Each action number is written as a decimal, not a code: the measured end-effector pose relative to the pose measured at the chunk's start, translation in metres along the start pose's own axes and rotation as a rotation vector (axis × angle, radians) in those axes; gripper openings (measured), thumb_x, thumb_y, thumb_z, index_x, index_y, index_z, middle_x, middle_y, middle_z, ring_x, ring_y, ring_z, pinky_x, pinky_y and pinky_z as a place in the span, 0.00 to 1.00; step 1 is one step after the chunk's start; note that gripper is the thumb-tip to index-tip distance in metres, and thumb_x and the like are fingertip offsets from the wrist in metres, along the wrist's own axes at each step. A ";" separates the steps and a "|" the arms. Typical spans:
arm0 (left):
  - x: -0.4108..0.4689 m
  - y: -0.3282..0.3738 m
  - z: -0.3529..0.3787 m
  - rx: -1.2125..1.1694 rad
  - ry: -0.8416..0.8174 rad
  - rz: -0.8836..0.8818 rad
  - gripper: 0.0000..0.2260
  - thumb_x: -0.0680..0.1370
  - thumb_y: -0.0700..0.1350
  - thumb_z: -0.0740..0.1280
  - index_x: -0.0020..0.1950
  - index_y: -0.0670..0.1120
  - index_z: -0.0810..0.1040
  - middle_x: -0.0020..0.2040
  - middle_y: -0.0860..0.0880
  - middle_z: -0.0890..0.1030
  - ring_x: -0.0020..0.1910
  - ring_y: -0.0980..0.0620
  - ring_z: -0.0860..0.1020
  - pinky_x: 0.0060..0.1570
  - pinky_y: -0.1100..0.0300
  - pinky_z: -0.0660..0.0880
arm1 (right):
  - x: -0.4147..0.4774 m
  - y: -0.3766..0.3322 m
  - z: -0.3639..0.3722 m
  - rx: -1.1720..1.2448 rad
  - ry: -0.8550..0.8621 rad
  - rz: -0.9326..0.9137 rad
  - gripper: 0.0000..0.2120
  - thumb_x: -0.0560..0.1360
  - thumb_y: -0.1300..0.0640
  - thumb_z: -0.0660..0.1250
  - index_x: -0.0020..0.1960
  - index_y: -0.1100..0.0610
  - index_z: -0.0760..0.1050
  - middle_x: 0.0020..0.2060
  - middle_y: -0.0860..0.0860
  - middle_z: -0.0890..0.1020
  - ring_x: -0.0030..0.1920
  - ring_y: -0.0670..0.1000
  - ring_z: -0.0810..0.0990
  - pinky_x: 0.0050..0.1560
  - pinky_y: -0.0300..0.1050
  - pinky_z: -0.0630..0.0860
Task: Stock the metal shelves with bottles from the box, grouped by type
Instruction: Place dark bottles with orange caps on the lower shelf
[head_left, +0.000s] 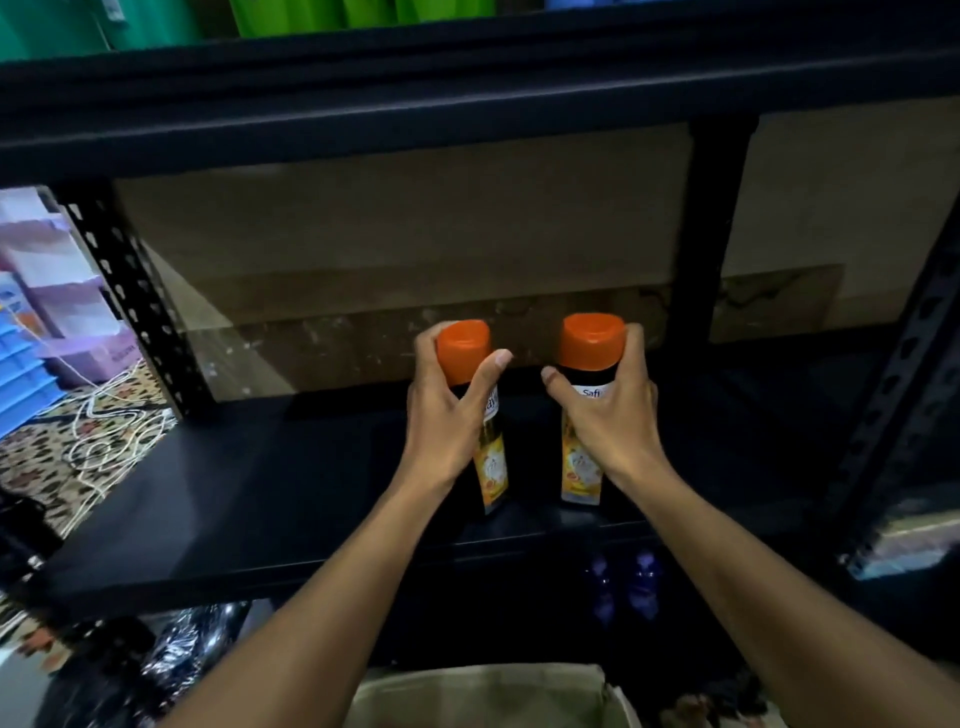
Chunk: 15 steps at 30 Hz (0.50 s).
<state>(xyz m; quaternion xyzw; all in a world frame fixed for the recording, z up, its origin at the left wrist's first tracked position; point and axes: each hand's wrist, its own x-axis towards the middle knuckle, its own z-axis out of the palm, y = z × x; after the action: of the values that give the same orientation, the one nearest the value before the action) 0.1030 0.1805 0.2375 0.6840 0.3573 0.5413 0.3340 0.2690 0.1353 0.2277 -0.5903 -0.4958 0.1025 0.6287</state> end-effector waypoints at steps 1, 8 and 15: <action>-0.003 -0.006 0.001 0.007 -0.002 0.002 0.25 0.77 0.54 0.74 0.69 0.57 0.64 0.56 0.56 0.78 0.53 0.64 0.79 0.50 0.69 0.76 | -0.002 0.004 0.000 0.013 0.021 -0.006 0.27 0.72 0.49 0.77 0.61 0.48 0.63 0.50 0.46 0.78 0.50 0.45 0.81 0.52 0.49 0.80; -0.057 -0.071 0.021 0.046 -0.006 -0.116 0.25 0.79 0.45 0.73 0.71 0.53 0.65 0.57 0.61 0.79 0.54 0.67 0.79 0.47 0.76 0.72 | -0.036 0.065 0.010 0.002 -0.063 0.090 0.33 0.70 0.54 0.79 0.64 0.43 0.60 0.53 0.43 0.79 0.51 0.43 0.81 0.46 0.37 0.78; -0.036 -0.091 0.071 0.079 -0.059 -0.154 0.30 0.78 0.42 0.74 0.74 0.50 0.61 0.56 0.56 0.79 0.50 0.69 0.79 0.45 0.75 0.74 | -0.009 0.100 -0.004 -0.029 -0.022 0.089 0.34 0.69 0.55 0.79 0.67 0.50 0.62 0.53 0.47 0.81 0.48 0.45 0.83 0.45 0.44 0.80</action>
<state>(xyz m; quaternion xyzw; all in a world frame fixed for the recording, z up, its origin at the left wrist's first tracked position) 0.1551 0.1926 0.1293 0.6828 0.4201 0.4789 0.3577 0.3135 0.1542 0.1395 -0.6196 -0.4773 0.1296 0.6095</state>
